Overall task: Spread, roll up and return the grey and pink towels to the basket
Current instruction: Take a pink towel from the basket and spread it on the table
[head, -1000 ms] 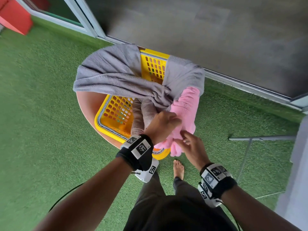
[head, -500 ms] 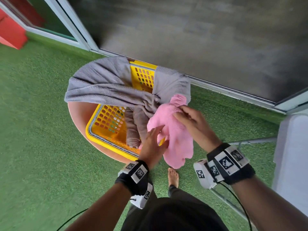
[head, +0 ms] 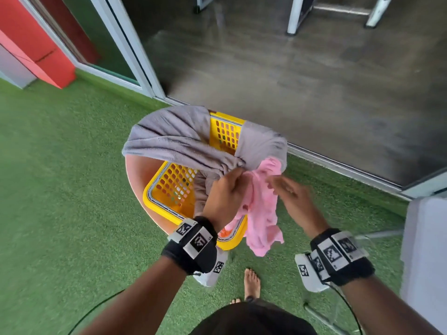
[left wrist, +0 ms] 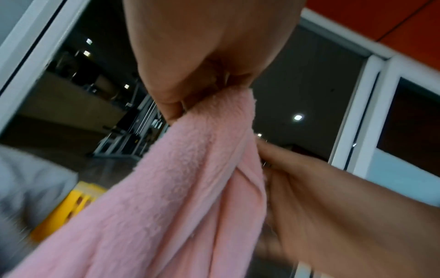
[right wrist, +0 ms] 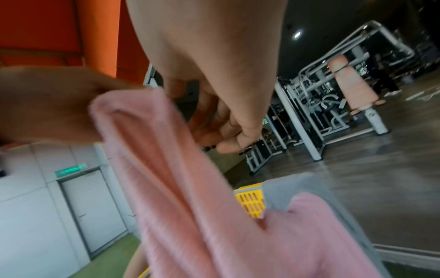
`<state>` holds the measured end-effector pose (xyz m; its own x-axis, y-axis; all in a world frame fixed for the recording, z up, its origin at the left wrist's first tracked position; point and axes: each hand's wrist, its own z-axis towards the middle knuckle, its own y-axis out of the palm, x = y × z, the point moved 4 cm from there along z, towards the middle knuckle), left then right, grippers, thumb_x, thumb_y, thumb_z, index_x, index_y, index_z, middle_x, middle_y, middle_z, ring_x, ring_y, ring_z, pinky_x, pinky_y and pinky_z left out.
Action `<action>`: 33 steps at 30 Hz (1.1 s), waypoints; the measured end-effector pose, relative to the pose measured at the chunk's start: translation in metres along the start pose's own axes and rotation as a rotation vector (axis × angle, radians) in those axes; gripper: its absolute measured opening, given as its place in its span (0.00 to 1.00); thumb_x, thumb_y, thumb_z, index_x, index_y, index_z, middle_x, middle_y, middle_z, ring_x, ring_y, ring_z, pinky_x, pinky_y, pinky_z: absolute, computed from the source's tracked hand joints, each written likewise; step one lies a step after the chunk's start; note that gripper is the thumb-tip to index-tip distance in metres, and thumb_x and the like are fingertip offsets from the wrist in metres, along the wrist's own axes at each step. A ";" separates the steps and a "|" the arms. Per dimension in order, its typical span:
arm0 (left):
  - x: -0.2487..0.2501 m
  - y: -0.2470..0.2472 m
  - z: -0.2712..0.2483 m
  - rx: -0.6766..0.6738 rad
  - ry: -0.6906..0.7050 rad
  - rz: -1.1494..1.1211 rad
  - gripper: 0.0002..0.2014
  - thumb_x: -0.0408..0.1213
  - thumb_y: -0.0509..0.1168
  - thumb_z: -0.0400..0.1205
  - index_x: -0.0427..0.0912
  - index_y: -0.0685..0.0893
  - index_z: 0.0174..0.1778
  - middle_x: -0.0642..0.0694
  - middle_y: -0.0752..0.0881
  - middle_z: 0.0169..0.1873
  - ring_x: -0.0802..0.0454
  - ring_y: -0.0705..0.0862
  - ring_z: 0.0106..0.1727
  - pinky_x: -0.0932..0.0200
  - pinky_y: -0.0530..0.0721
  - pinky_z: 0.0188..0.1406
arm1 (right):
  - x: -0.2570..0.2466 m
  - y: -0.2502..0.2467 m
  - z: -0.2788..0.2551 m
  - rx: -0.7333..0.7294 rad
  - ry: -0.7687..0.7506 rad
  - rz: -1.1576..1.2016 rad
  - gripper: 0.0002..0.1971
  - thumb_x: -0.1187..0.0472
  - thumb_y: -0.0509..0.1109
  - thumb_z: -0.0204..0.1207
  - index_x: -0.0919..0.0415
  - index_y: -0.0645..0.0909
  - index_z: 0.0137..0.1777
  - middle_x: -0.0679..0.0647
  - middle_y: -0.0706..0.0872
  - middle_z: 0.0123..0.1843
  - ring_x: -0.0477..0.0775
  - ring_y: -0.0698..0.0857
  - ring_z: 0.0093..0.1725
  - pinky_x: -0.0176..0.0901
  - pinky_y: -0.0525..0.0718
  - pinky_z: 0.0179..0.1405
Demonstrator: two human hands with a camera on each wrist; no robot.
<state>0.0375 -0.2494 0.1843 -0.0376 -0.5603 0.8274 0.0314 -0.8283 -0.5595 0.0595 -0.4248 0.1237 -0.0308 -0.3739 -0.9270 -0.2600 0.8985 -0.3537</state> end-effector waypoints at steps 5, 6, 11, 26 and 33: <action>0.059 -0.031 0.017 -0.002 0.162 0.056 0.13 0.34 0.60 0.86 0.33 0.75 0.36 0.43 0.73 0.27 0.36 0.73 0.35 0.52 0.64 0.32 | -0.042 0.033 -0.036 0.126 -0.118 0.125 0.14 0.47 0.71 0.75 0.55 0.83 0.54 0.38 0.89 0.42 0.39 0.86 0.41 0.36 0.81 0.40; 0.071 -0.040 0.020 0.005 0.192 0.069 0.14 0.34 0.60 0.86 0.31 0.76 0.36 0.41 0.73 0.27 0.34 0.73 0.36 0.53 0.62 0.32 | -0.055 0.029 -0.038 0.180 -0.161 0.136 0.10 0.51 0.71 0.78 0.56 0.83 0.52 0.43 0.89 0.40 0.42 0.85 0.39 0.43 0.82 0.39; 0.114 -0.097 0.050 -0.017 0.257 0.085 0.15 0.43 0.60 0.82 0.35 0.76 0.37 0.35 0.81 0.33 0.36 0.80 0.41 0.50 0.74 0.40 | -0.140 -0.019 -0.028 0.303 -0.393 0.125 0.11 0.62 0.64 0.86 0.53 0.80 0.42 0.46 0.76 0.33 0.42 0.72 0.36 0.41 0.72 0.36; 0.162 -0.097 0.007 0.392 0.452 0.271 0.10 0.34 0.64 0.70 0.38 0.81 0.46 0.46 0.71 0.41 0.45 0.72 0.44 0.51 0.72 0.50 | -0.293 -0.102 -0.060 0.405 -0.609 -0.216 0.24 0.54 0.67 0.83 0.53 0.60 0.27 0.47 0.61 0.26 0.43 0.59 0.26 0.38 0.59 0.26; 0.222 -0.069 -0.013 0.471 0.422 0.146 0.05 0.38 0.67 0.79 0.42 0.84 0.39 0.47 0.85 0.28 0.46 0.81 0.34 0.58 0.72 0.36 | -0.266 -0.125 -0.070 0.353 -0.487 -0.237 0.14 0.50 0.71 0.76 0.61 0.81 0.37 0.47 0.83 0.34 0.48 0.79 0.37 0.44 0.75 0.38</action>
<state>0.0135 -0.3166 0.4060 -0.3862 -0.7005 0.6001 0.4974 -0.7061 -0.5040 0.0322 -0.4537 0.4228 0.4517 -0.4986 -0.7398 0.1295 0.8571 -0.4986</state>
